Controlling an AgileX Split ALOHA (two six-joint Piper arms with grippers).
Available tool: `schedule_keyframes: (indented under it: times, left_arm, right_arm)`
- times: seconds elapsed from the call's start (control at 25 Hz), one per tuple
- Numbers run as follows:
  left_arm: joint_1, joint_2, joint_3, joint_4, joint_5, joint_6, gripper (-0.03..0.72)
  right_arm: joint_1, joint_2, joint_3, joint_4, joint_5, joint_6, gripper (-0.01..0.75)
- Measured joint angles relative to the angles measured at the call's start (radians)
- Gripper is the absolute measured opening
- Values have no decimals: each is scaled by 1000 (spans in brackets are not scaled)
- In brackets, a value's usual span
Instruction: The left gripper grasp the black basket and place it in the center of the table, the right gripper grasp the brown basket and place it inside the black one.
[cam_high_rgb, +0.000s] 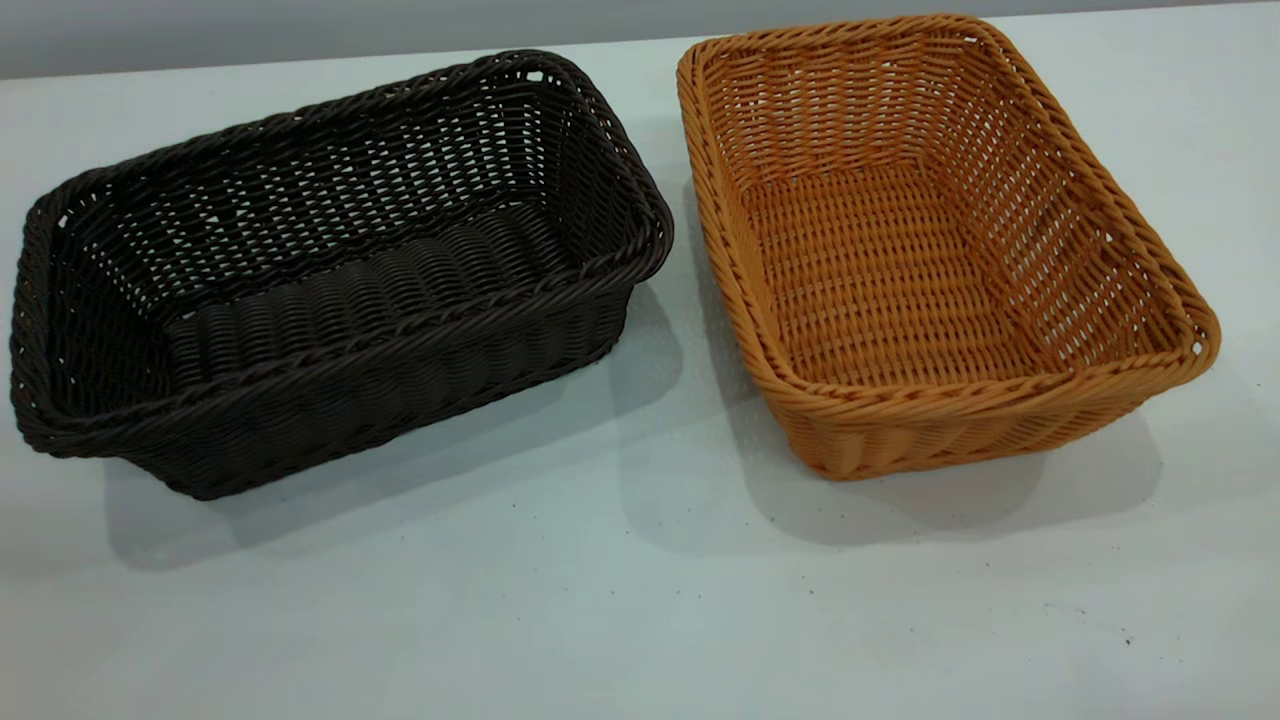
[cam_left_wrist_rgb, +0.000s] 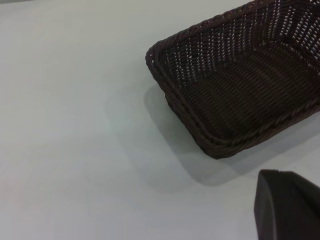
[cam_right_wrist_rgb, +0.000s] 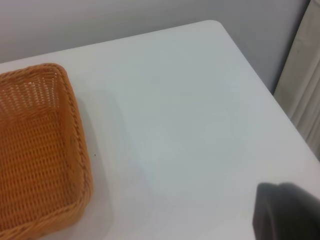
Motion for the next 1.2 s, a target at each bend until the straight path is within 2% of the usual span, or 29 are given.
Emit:
schedule_keyframes:
  times: [0.72,0.88,1.04,1.2]
  left_arm:
    - [0,0,0,-34,-6,-1,-1]
    - [0,3,-26,-39,-34,-1,-1]
    - [0,76,-87,-114,-67,12,-1]
    - [0,212,-166,-213,-74,94,-1]
  right_arm:
    - [0,0,0,10,0,23,0]
    - [0,0,-21,74,-10,32,0]
    - [0,76,-81,164,-12,-23,46]
    - [20,210,-131,269,-30,-71,129]
